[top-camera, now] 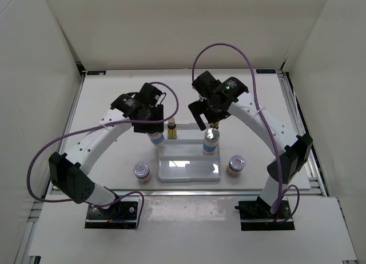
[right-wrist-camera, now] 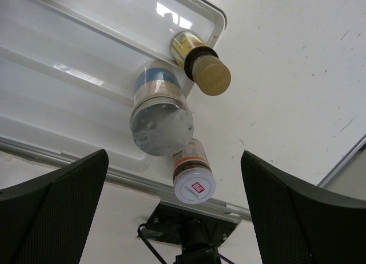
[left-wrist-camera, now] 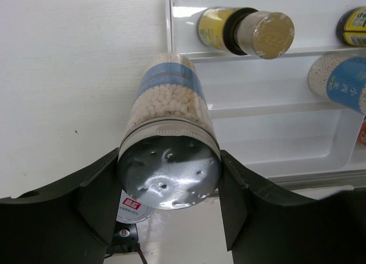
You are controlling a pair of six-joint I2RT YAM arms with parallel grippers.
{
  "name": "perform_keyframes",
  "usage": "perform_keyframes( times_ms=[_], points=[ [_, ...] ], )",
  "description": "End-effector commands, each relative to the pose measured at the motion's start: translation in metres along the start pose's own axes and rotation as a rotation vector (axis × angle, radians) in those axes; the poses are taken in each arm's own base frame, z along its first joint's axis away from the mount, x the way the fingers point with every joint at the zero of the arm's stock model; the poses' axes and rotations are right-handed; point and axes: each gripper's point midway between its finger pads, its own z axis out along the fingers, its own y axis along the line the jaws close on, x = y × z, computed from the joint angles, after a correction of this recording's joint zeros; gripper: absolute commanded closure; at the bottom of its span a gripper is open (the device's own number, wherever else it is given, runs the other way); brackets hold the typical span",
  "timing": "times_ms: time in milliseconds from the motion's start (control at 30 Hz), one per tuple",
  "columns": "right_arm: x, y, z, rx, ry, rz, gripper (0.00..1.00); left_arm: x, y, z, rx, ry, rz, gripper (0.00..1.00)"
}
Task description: Organize the condiment bottles
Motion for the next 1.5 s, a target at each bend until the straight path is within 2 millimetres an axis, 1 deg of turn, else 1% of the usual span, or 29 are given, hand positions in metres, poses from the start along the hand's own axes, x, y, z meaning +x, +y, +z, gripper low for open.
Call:
perform_keyframes(
  times_ms=[0,33,67,100,133,167,233,267,300,367,467,567,600,667,700,767,967,1067,1133,1200,1233,1267,1300,1367,1400,1433,1467],
  points=[
    [0.001,-0.006,-0.014,0.016,-0.042,-0.007,0.00,-0.020,-0.021,-0.014,0.085,-0.068,0.015,0.89],
    [0.001,-0.006,-0.015,0.016,-0.042,-0.007,0.00,-0.016,-0.026,-0.011,0.093,-0.051,0.035,0.89],
    [0.003,-0.008,-0.013,0.028,-0.035,-0.009,0.00,-0.020,-0.028,-0.009,0.096,-0.056,0.034,0.89],
    [0.003,-0.008,-0.013,0.028,-0.035,-0.009,0.00,-0.018,-0.036,-0.010,0.127,-0.051,0.052,0.89],
    [0.003,-0.008,-0.013,0.028,-0.035,-0.009,0.00,-0.016,-0.037,-0.006,0.130,-0.035,0.069,0.89],
    [0.005,-0.010,-0.014,0.037,-0.036,-0.009,0.00,-0.015,-0.044,-0.001,0.143,-0.025,0.079,0.89],
    [0.005,-0.010,-0.014,0.037,-0.036,-0.008,0.00,-0.014,-0.047,0.005,0.147,-0.013,0.093,0.89],
    [0.005,-0.010,-0.014,0.037,-0.036,-0.008,0.00,-0.009,-0.051,0.010,0.155,0.012,0.116,0.89],
    [0.007,-0.010,-0.012,0.039,-0.027,-0.011,0.00,-0.010,-0.055,0.011,0.167,0.019,0.117,0.89],
    [0.007,-0.011,-0.015,0.037,-0.036,-0.009,0.00,-0.009,-0.059,0.013,0.173,0.018,0.135,0.89],
    [0.009,-0.013,-0.013,0.048,-0.029,-0.011,0.00,-0.006,-0.061,0.022,0.173,0.039,0.137,0.89],
    [0.011,-0.013,-0.014,0.048,-0.029,-0.011,0.00,-0.003,-0.064,0.021,0.193,0.050,0.138,0.89],
    [0.011,-0.013,-0.014,0.048,-0.029,-0.011,0.00,-0.004,-0.067,0.023,0.201,0.054,0.138,0.89],
    [0.011,-0.013,-0.012,0.048,-0.029,-0.011,0.00,-0.004,-0.067,0.023,0.201,0.054,0.138,0.89],
    [0.011,-0.013,-0.015,0.046,-0.038,-0.008,0.00,-0.002,-0.069,0.023,0.205,0.056,0.146,0.89],
    [0.011,-0.013,-0.015,0.046,-0.038,-0.008,0.00,0.003,-0.069,0.027,0.204,0.078,0.148,0.89],
    [0.016,-0.014,-0.013,0.048,-0.026,-0.011,0.00,0.005,-0.071,0.030,0.208,0.091,0.149,0.89],
    [0.019,-0.015,-0.014,0.048,-0.026,-0.011,0.00,0.010,-0.068,0.031,0.203,0.100,0.150,0.89],
    [0.019,-0.015,-0.014,0.048,-0.026,-0.011,0.00,0.014,-0.065,0.034,0.197,0.110,0.160,0.89],
    [0.018,-0.016,-0.014,0.057,-0.027,-0.011,0.00,0.021,-0.061,0.039,0.184,0.133,0.163,0.89],
    [0.018,-0.016,-0.014,0.057,-0.027,-0.011,0.00,0.021,-0.061,0.039,0.184,0.133,0.163,0.89],
    [0.018,-0.016,-0.014,0.057,-0.027,-0.011,0.00,0.023,-0.059,0.041,0.172,0.136,0.164,0.84],
    [0.018,-0.016,-0.014,0.057,-0.027,-0.011,0.00,0.022,-0.059,0.038,0.176,0.128,0.163,0.78],
    [0.018,-0.016,-0.014,0.057,-0.027,-0.011,0.00,0.021,-0.058,0.038,0.168,0.124,0.163,0.61],
    [0.018,-0.018,-0.014,0.066,-0.029,-0.011,0.00,0.021,-0.058,0.038,0.168,0.124,0.163,0.49],
    [0.018,-0.018,-0.017,0.065,-0.038,0.000,0.00,0.021,-0.058,0.038,0.168,0.124,0.163,0.41],
    [0.018,-0.020,-0.017,0.074,-0.040,0.000,0.00,0.021,-0.056,0.039,0.160,0.119,0.163,0.24]
  ],
)
